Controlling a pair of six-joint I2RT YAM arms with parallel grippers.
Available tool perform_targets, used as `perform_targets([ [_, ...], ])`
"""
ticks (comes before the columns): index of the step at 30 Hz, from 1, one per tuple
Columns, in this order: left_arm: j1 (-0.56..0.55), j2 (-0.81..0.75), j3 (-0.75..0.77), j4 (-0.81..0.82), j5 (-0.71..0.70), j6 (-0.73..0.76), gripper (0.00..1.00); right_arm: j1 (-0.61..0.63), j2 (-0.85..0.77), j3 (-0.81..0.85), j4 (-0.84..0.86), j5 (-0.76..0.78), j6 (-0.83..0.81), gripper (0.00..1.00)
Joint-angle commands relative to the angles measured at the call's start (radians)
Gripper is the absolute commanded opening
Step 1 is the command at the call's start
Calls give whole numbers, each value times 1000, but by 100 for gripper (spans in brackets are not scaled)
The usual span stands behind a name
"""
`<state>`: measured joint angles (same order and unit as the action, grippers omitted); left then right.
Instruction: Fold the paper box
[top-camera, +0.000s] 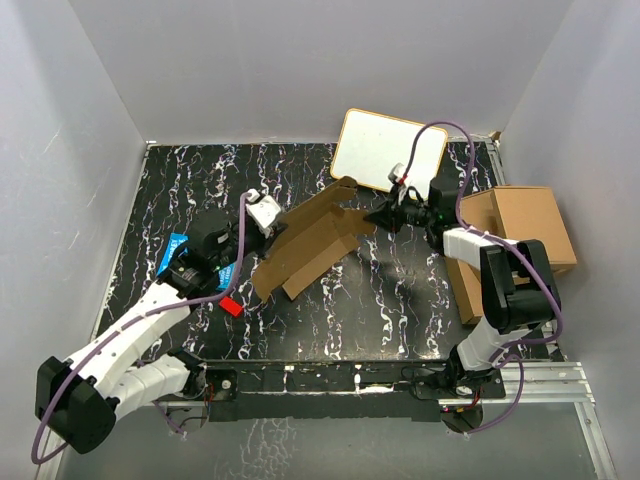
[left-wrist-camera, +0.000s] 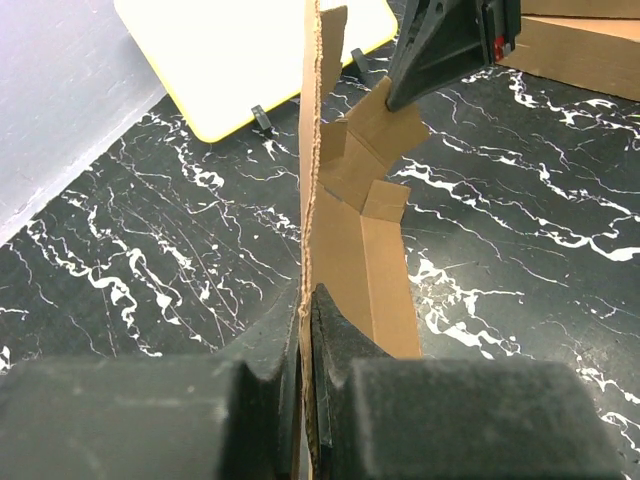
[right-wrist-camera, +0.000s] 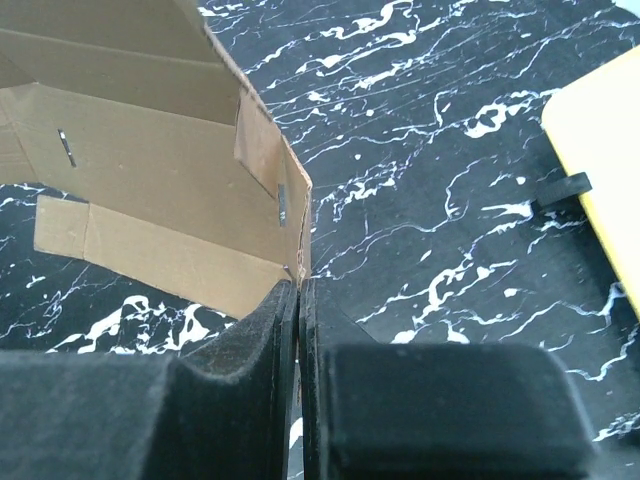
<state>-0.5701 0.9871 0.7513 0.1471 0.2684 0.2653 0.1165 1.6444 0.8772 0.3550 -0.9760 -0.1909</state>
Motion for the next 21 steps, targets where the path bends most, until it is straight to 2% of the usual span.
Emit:
perform_targets([
  [1, 32, 2, 40, -9, 132, 9, 0, -2, -12, -139, 492, 16, 167, 8],
  [4, 56, 14, 51, -26, 218, 3, 0, -2, 8, -216, 673, 57, 225, 8],
  [8, 67, 47, 66, -71, 300, -13, 0, -1, -8, -297, 816, 67, 265, 8],
  [13, 67, 50, 36, -54, 333, -62, 0, -2, -36, -358, 837, 95, 260, 8],
  [21, 70, 26, -70, 51, 308, -139, 0, 2, -72, -443, 812, 53, 227, 8],
])
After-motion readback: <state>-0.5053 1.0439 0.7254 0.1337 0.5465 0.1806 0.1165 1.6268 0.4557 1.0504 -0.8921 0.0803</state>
